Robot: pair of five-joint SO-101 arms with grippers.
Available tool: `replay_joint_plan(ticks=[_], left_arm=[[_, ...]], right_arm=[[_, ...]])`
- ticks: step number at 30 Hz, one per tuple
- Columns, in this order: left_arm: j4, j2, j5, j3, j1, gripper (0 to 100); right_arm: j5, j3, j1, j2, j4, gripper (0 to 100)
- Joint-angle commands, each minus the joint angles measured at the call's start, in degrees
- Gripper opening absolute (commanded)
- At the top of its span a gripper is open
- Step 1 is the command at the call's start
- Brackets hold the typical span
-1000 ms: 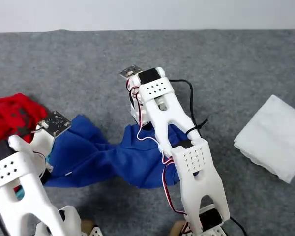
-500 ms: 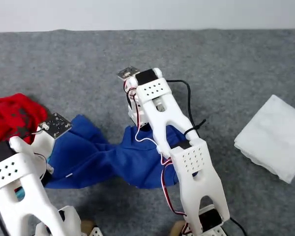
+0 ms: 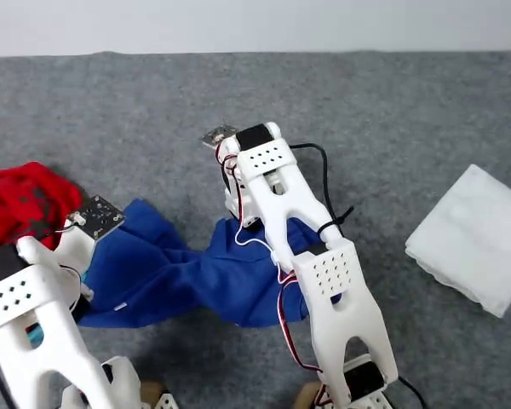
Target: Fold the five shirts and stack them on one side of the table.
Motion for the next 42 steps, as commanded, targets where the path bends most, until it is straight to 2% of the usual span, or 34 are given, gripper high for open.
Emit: replay_joint_plan(ticks=[1, 6, 12, 15, 21, 25, 32, 42], left_arm=[[-0.7, -1.2, -0.4, -0.7, -0.3, 1], [-0.7, -1.3, 0.4, -4.7, -0.4, 1], [-1.1, -1.2, 9.9, -18.3, 1.8, 1], [-2.0, -1.1, 18.5, -25.2, 5.0, 1], [-9.8, -0.9, 38.2, -35.6, 12.1, 1], [-18.4, -1.2, 45.2, -39.2, 17.0, 1], [-33.7, -1.3, 48.4, -43.6, 21.1, 1], [-35.2, -1.4, 48.3, -60.1, 24.8, 1]], right_arm=[[1.1, -6.6, 1.5, -0.8, 2.6, 1.0], [1.4, -12.9, 3.8, -5.7, 2.6, 1.0], [4.9, -14.1, 6.1, -17.8, 2.5, 1.0], [4.8, -14.1, 9.0, -24.5, 2.5, 1.0], [5.8, -14.1, 16.7, -36.9, 2.5, 1.0], [8.3, -15.6, 20.2, -46.0, 2.4, 1.0], [12.6, -18.5, 25.9, -59.4, 2.3, 1.0], [19.3, -18.5, 31.9, -75.0, -0.7, 1.0]])
